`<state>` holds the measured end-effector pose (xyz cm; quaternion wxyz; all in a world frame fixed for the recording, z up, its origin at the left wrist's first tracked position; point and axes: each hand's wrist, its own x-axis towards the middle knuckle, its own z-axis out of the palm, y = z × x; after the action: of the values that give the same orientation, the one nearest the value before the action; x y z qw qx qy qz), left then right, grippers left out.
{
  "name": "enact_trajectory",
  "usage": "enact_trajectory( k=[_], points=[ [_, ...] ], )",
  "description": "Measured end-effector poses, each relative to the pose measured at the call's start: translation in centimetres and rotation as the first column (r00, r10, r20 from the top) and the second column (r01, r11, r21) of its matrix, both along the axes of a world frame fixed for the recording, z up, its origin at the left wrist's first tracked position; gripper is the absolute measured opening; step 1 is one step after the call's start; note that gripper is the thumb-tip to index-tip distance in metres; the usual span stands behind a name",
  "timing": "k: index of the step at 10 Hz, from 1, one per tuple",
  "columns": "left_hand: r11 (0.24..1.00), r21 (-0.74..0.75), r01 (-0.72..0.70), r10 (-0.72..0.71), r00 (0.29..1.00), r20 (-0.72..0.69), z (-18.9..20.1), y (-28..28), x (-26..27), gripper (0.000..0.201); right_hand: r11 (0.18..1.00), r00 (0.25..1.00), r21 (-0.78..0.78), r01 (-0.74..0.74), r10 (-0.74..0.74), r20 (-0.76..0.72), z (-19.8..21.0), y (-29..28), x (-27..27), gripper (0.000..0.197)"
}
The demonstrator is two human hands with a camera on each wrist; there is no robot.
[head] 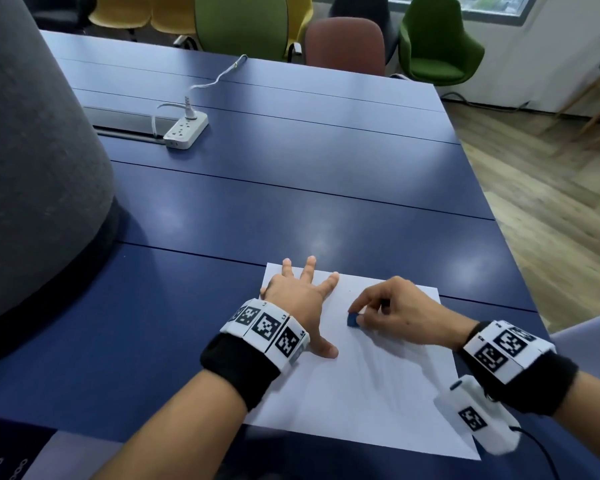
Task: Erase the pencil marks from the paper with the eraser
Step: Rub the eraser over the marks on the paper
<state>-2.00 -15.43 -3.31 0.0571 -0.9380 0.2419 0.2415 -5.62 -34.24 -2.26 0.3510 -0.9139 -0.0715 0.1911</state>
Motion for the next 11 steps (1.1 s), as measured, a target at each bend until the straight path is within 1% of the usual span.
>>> enact_trajectory(
  k=[1, 2, 3, 4, 5, 6, 7, 8, 9, 10, 11],
  points=[
    [1.000, 0.000, 0.003, -0.003, 1.000, 0.004, 0.1, 0.0, 0.0, 0.126, 0.987, 0.981, 0.008, 0.163, -0.163, 0.100, -0.3, -1.0, 1.7, 0.015],
    [1.000, 0.004, 0.001, -0.001, 1.000, 0.007, 0.0, 0.0, 0.0, 0.126, 0.987, 0.984, 0.045, 0.152, -0.156, 0.089, -0.5, -0.9, 1.1, 0.017],
    [1.000, 0.010, 0.001, -0.001, 1.000, 0.003, 0.0, 0.0, 0.0, 0.126, 1.000, 0.999, 0.008, 0.025, -0.025, -0.021, 0.0, -0.4, 0.1, 0.016],
    [1.000, 0.005, 0.003, -0.003, 1.000, 0.003, 0.1, 0.1, -0.1, 0.125, 0.989, 0.986, 0.002, 0.145, -0.145, 0.088, -0.3, -1.2, 1.7, 0.012],
    [1.000, 0.000, 0.001, -0.001, 1.000, 0.006, 0.1, 0.1, -0.1, 0.125, 0.990, 0.984, 0.024, 0.142, -0.144, 0.102, -0.7, -1.2, 1.2, 0.015],
    [1.000, 0.010, 0.005, -0.005, 1.000, 0.001, 0.1, 0.1, -0.1, 0.126, 0.998, 0.998, -0.005, -0.060, 0.061, 0.034, -0.4, -0.3, -0.9, 0.020],
    [1.000, 0.005, 0.003, -0.003, 1.000, 0.006, 0.2, 0.2, 0.0, 0.126, 0.998, 0.994, -0.041, -0.053, 0.057, 0.089, -0.3, -0.4, 0.2, 0.019],
    [1.000, 0.010, 0.008, -0.008, 1.000, 0.004, 0.2, 0.2, 0.0, 0.126, 0.998, 0.988, 0.010, 0.055, -0.056, 0.147, -0.7, -0.4, 0.7, 0.017],
    [1.000, 0.013, 0.005, -0.005, 1.000, -0.003, 0.3, 0.1, -0.1, 0.126, 0.995, 0.992, 0.008, -0.099, 0.098, 0.073, -0.6, 0.1, -1.2, 0.020],
    [1.000, 0.015, 0.003, -0.003, 1.000, -0.010, 0.3, 0.1, -0.1, 0.126, 0.990, 0.988, -0.042, -0.135, 0.137, 0.065, -0.4, -0.2, -0.9, 0.019],
    [1.000, 0.019, 0.007, -0.007, 1.000, -0.002, 0.4, 0.0, -0.1, 0.126, 0.999, 0.991, -0.007, 0.042, -0.041, 0.131, -0.8, -0.6, 0.2, 0.016]
  ],
)
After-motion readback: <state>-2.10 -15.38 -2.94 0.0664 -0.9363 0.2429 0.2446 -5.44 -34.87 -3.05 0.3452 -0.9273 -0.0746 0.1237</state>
